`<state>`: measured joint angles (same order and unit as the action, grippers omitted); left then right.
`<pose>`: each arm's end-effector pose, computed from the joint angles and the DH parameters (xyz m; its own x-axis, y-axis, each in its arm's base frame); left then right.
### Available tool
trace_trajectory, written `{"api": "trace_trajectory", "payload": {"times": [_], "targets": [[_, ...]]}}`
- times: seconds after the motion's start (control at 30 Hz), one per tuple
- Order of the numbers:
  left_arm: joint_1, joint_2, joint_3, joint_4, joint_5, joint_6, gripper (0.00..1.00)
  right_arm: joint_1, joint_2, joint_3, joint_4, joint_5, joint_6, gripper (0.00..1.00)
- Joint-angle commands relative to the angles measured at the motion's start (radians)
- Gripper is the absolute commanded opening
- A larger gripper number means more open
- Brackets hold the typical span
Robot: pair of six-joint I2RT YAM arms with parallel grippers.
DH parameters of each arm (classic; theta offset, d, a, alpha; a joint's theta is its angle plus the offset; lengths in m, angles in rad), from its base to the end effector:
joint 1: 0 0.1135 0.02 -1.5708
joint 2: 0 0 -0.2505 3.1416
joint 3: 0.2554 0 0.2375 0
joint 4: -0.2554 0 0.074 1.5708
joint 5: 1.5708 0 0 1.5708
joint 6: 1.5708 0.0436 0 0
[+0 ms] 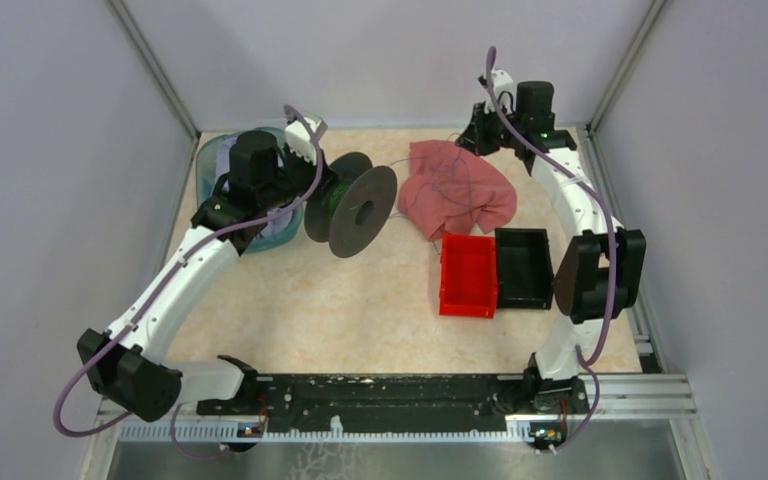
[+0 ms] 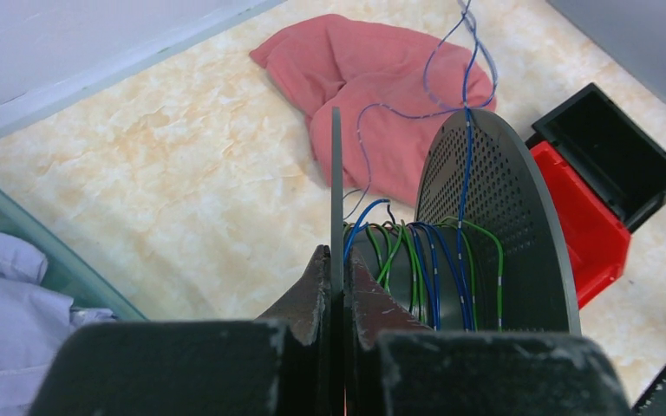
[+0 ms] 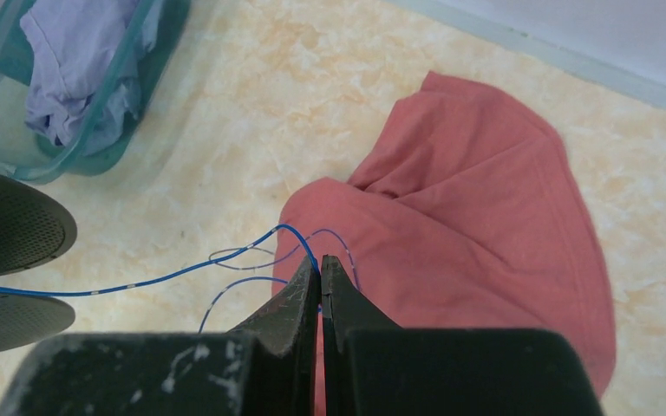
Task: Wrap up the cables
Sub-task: Wrap the cable around the cable reel.
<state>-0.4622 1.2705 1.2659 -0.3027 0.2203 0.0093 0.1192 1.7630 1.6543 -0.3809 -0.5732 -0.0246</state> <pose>0.2527 -0.1365 0.3765 -0.2649 0.1421 -0.9537 0.6241 0.7793 -0.0572 0.3948 0.0711 0.3421 -0.4526 -0.0750 -0.8885 -0.5864 0.7757 0.2333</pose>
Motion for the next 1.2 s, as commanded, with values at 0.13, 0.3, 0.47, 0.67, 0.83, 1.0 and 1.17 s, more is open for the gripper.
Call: {"api": "trace_trajectory", "payload": {"times": [0.13, 0.3, 0.47, 0.67, 0.83, 1.0, 1.17], "targets": [[0.042, -0.007, 0.098, 0.049, 0.139, -0.134, 0.00, -0.001, -0.022, -0.109, 0.121, -0.070, 0.038, 0.00], [0.084, 0.015, 0.145, 0.061, 0.162, -0.239, 0.00, 0.025, -0.036, -0.185, 0.148, -0.082, 0.041, 0.00], [0.134, 0.028, 0.171, 0.084, 0.231, -0.332, 0.00, 0.068, -0.052, -0.247, 0.179, -0.082, 0.042, 0.00], [0.202, 0.032, 0.167, 0.122, 0.324, -0.414, 0.00, 0.131, -0.052, -0.316, 0.215, -0.062, 0.037, 0.00], [0.221, 0.028, 0.181, 0.096, 0.212, -0.462, 0.00, 0.181, -0.054, -0.383, 0.270, -0.056, 0.048, 0.00], [0.223, 0.034, 0.207, 0.056, 0.090, -0.469, 0.00, 0.241, -0.068, -0.443, 0.327, -0.059, 0.054, 0.00], [0.221, 0.046, 0.213, 0.032, -0.044, -0.524, 0.00, 0.300, -0.091, -0.490, 0.373, -0.077, 0.055, 0.00]]}}
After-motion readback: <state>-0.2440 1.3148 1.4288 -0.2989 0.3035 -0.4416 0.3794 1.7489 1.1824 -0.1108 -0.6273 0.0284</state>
